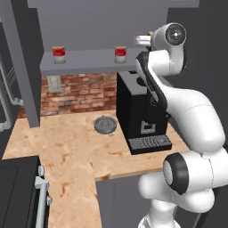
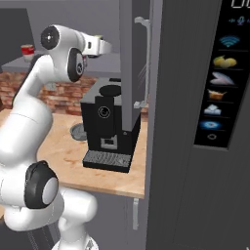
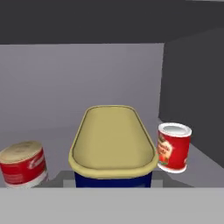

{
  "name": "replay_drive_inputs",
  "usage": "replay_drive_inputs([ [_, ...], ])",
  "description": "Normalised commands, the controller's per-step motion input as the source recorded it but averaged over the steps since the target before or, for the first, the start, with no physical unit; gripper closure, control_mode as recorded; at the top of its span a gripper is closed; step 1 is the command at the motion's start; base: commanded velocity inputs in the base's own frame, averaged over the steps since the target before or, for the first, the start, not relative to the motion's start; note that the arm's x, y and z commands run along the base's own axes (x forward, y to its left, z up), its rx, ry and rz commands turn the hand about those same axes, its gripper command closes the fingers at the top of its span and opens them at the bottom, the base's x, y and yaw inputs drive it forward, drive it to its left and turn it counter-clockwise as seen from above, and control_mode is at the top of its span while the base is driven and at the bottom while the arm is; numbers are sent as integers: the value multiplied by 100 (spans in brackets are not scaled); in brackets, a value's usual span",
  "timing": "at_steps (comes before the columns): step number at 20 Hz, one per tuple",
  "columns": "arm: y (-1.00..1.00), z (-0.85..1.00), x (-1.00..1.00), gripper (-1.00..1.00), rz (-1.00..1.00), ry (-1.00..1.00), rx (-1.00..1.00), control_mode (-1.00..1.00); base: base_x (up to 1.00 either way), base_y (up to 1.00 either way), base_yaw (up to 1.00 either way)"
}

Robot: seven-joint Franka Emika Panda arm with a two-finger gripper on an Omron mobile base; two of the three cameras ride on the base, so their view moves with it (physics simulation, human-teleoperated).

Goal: Stack two cans on top of the other two cans in the cabinet.

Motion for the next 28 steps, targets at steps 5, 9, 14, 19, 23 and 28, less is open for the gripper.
replay_drive_inputs([
  [5, -13, 22, -32, 100, -32, 5, 0, -100, 0, 0, 0],
  [9, -17, 20, -33, 100, -33, 7, 0, -100, 0, 0, 0],
  [14, -17, 20, -28, 100, -32, 7, 0, -100, 0, 0, 0],
  [19, -18, 19, -9, 100, -28, 5, 0, -100, 0, 0, 0],
  [23, -22, 16, 0, 100, -17, 3, 0, -100, 0, 0, 0],
  [28, -30, 0, 4, 100, -1, 0, 1, -100, 0, 0, 0],
])
